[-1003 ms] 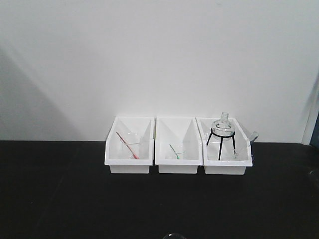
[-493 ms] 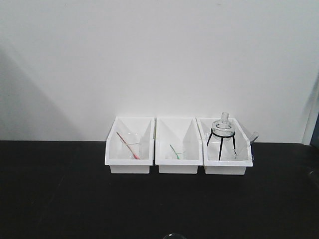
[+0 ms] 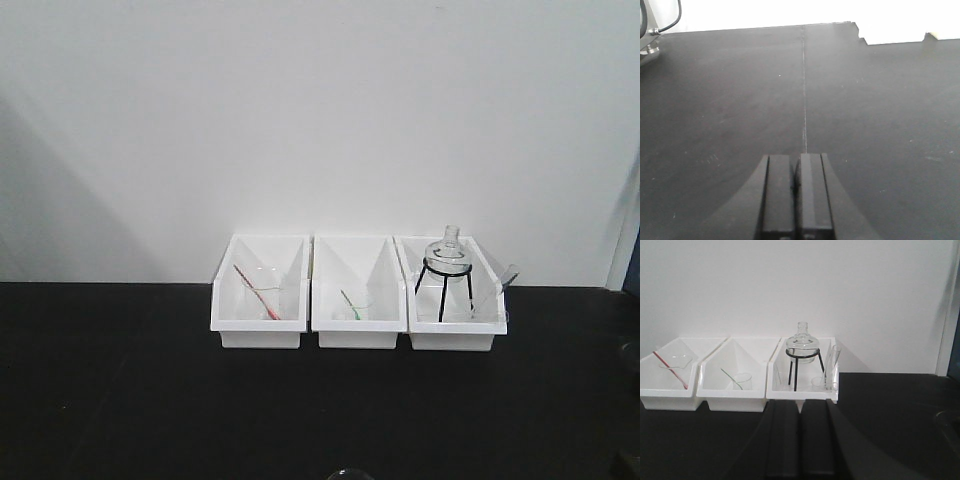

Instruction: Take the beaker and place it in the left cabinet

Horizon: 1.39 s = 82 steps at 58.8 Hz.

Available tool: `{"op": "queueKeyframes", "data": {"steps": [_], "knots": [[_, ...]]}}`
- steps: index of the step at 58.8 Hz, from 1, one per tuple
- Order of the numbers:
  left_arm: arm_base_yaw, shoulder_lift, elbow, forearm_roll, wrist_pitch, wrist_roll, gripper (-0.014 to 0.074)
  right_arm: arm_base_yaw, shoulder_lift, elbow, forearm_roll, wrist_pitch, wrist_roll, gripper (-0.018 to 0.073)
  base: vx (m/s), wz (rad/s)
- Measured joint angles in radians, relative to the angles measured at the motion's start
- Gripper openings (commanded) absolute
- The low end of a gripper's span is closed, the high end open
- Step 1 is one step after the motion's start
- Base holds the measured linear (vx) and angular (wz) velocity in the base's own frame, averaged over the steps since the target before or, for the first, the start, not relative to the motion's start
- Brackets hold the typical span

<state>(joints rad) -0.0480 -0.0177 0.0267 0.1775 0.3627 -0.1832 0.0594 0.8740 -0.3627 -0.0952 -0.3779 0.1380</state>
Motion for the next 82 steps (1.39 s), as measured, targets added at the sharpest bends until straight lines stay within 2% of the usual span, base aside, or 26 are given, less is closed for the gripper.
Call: {"op": "queueKeyframes", "data": {"steps": [8,17,22,25,35,41,44,52,59,66,72,82], "knots": [[0.0,0.0,0.0,0.0,0.0,0.0,0.0004,0.0,0.024,0.0,0.0,-0.041,0.02,0.0281,0.0,0.0],[0.0,0.0,0.0,0.0,0.0,0.0,0.0004,0.0,0.028,0.0,0.003,-0.054,0.03,0.0562,0.0,0.0],[0.0,0.0,0.0,0.0,0.0,0.0,0.0004,0.0,0.028,0.0,0.007,-0.057,0.031,0.0688,0.0,0.0],[0.0,0.0,0.0,0.0,0.0,0.0,0.0004,0.0,0.028,-0.001,0.007,-0.059,0.031,0.0731,0.0,0.0],[0.0,0.0,0.0,0.0,0.0,0.0,0.0004,0.0,0.028,-0.003,0.007,-0.078,0.048,0.0721,0.0,0.0],[0.0,0.0,0.0,0.0,0.0,0.0,0.0004,0.0,0.042,-0.003,-0.019,-0.14,0.083,0.0693,0.0,0.0],[0.0,0.0,0.0,0.0,0.0,0.0,0.0004,0.0,0.06,0.007,-0.066,-0.193,0.093,0.0678,0.0,0.0],[0.0,0.0,0.0,0.0,0.0,0.0,0.0004,0.0,0.171,0.07,-0.277,-0.406,0.154,0.0631,0.0,0.0],[0.0,0.0,0.0,0.0,0.0,0.0,0.0004,0.0,0.335,0.142,-0.483,-0.563,0.211,0.0593,0.0,0.0],[0.0,0.0,0.0,0.0,0.0,0.0,0.0004,0.0,0.523,0.166,-0.626,-0.692,0.214,0.0566,0.0,0.0],[0.0,0.0,0.0,0.0,0.0,0.0,0.0004,0.0,0.692,0.165,-0.68,-0.745,0.179,0.0565,0.0,0.0],[0.0,0.0,0.0,0.0,0.0,0.0,0.0004,0.0,0.891,0.122,-0.701,-0.748,0.141,0.0565,0.0,0.0]]}}
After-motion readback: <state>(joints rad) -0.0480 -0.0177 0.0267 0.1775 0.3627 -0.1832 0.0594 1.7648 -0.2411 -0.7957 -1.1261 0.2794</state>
